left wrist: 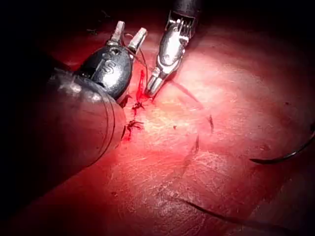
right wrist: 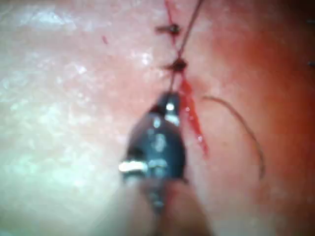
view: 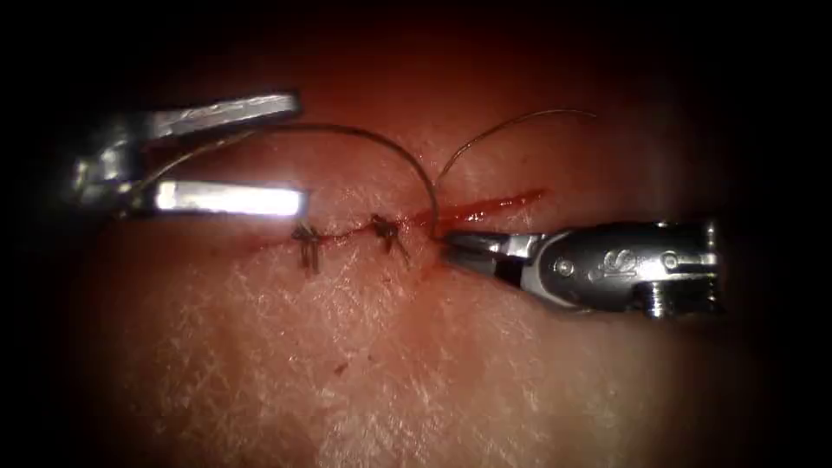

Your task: Wound Closure

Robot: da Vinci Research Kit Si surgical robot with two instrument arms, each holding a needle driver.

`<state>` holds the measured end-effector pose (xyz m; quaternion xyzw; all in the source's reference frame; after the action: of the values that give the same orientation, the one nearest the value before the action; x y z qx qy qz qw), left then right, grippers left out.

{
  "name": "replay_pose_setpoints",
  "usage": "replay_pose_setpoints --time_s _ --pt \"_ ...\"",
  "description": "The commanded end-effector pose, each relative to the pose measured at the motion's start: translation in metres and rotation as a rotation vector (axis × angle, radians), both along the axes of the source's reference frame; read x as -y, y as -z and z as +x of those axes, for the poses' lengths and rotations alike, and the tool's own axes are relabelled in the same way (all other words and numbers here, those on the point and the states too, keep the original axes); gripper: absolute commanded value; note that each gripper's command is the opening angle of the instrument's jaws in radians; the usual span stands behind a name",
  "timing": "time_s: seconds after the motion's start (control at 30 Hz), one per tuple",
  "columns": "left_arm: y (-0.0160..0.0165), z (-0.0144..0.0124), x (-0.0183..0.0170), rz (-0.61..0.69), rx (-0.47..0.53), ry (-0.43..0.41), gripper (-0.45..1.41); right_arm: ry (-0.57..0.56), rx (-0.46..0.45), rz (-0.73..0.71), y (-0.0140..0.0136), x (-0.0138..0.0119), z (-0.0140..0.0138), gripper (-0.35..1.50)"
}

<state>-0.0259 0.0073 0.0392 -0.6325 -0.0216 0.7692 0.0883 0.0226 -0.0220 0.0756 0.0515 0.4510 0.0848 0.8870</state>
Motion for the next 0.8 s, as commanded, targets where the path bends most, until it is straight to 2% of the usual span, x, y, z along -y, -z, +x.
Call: replay_pose_setpoints --time_s 0.03,0.23,0.53,0.57,0.6,0.63,0.7,0.8 --pt "-0.0006 -0.0005 0.0002 0.002 0.001 0.000 -0.45 0.002 -0.003 0.001 -0.0005 0.0005 0.0007 -0.35" --pt "-0.0006 0.0009 0.0002 0.002 -0.011 0.005 -0.45 0.000 -0.005 0.000 -0.0004 0.0005 0.0007 -0.35" --pt "-0.0001 0.0006 0.0005 -0.003 -0.016 0.009 -0.45 0.000 -0.008 -0.001 -0.0003 0.0008 0.0008 -0.35" --pt "0.0000 0.0003 0.0001 0.001 -0.017 0.012 -0.37 0.000 -0.008 -0.001 -0.0003 0.0007 0.0008 -0.35" --pt "0.0000 0.0001 -0.0001 0.002 -0.020 0.016 -0.13 0.000 -0.008 -0.001 -0.0003 0.0007 0.0008 -0.35" --pt "0.0001 -0.0003 -0.0002 0.002 -0.024 0.022 0.27 0.000 -0.008 -0.001 -0.0003 0.0008 0.0008 -0.35" --pt "0.0000 -0.0008 -0.0001 0.002 -0.030 0.024 0.53 0.000 -0.008 -0.001 -0.0003 0.0008 0.0008 -0.35" --pt "0.0000 -0.0018 0.0004 0.003 -0.041 0.009 0.74 0.000 -0.008 -0.001 -0.0003 0.0008 0.0008 -0.35"
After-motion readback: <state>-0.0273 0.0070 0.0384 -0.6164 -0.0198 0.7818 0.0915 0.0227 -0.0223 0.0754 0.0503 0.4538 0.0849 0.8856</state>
